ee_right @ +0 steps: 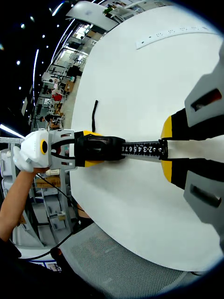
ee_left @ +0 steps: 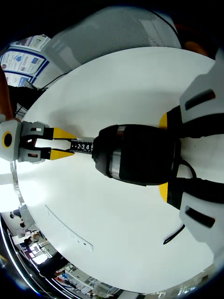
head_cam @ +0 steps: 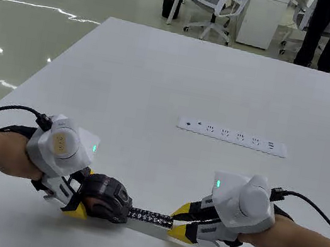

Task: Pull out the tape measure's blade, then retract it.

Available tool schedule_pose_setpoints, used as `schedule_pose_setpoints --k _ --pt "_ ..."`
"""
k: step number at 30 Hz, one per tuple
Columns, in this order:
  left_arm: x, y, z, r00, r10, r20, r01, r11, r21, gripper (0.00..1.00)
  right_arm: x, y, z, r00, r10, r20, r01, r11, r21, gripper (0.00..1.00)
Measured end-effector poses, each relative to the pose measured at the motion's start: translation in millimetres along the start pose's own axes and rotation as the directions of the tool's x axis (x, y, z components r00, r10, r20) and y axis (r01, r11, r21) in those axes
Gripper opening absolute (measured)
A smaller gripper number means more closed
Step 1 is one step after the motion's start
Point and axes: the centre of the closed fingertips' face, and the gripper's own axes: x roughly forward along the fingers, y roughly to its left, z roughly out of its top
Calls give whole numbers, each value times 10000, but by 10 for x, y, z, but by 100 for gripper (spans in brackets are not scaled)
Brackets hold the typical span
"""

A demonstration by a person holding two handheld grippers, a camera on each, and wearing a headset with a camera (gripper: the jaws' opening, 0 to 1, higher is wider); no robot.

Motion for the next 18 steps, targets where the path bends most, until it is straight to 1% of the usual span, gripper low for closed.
schedule_pose_setpoints --k 18 --pt "-5 -14 4 10000 31 -12 -31 10000 9 27 -42 10 -44 10000 56 -42 -56 10000 37 12"
